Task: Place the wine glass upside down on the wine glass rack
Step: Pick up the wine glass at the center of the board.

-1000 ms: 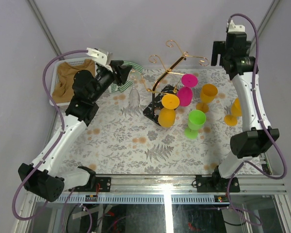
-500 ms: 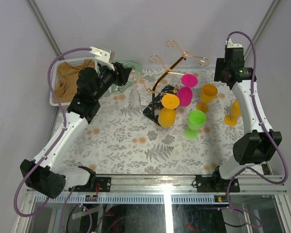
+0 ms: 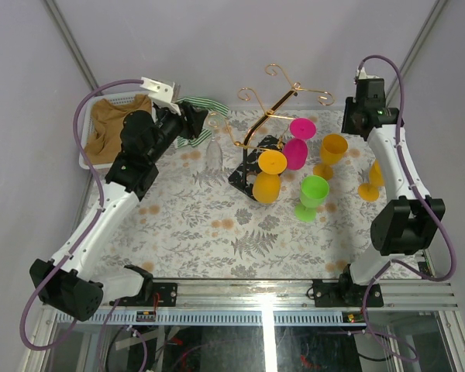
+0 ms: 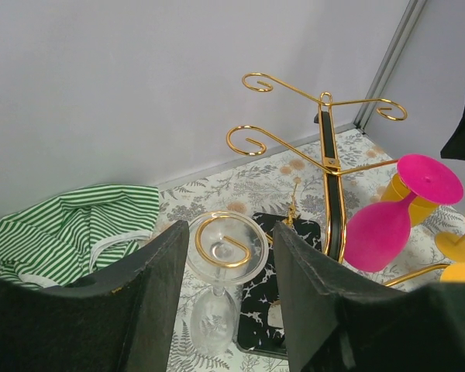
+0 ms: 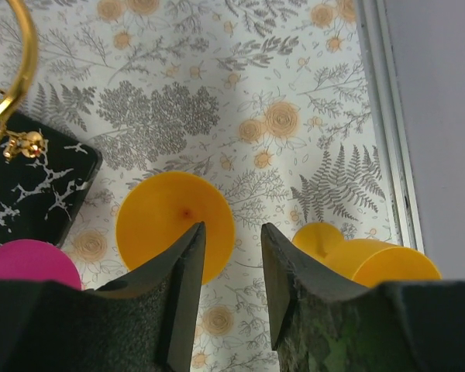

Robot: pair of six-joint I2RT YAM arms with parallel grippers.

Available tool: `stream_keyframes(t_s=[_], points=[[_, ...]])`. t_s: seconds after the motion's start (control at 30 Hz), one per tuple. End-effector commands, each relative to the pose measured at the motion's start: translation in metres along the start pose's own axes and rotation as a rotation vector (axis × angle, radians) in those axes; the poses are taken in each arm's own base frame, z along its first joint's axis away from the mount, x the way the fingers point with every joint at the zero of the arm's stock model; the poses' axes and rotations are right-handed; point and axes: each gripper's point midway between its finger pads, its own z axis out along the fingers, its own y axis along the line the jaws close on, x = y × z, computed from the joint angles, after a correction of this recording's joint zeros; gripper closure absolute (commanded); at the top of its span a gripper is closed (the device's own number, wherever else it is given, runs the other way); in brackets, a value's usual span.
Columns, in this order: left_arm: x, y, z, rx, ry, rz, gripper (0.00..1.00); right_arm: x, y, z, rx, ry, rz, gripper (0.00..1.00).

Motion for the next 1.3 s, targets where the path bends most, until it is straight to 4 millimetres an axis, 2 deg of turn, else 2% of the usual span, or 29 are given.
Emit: stream_keyframes(t_s=[0.0, 0.27, 0.4, 1.27], points=[[-0.004, 0.001, -0.001, -0.012, -0.015, 0.014, 0.53, 0.007, 0.003, 0.011, -0.011, 0.019, 0.001, 0.58], [0.0, 0.002, 0.003, -0.012, -0.002, 0.01, 0.53, 0.014, 0.003, 0.02, -0.002, 0.043, -0.011, 0.61], [0.0, 0.002, 0.004, -0.012, 0.001, 0.012, 0.52, 0.026, 0.006, 0.027, -0.013, 0.074, -0.014, 0.65], [0.005, 0.003, 0.009, -0.015, 0.015, 0.011, 0.52, 0.052, 0.008, 0.047, -0.007, 0.148, -0.034, 0.66]])
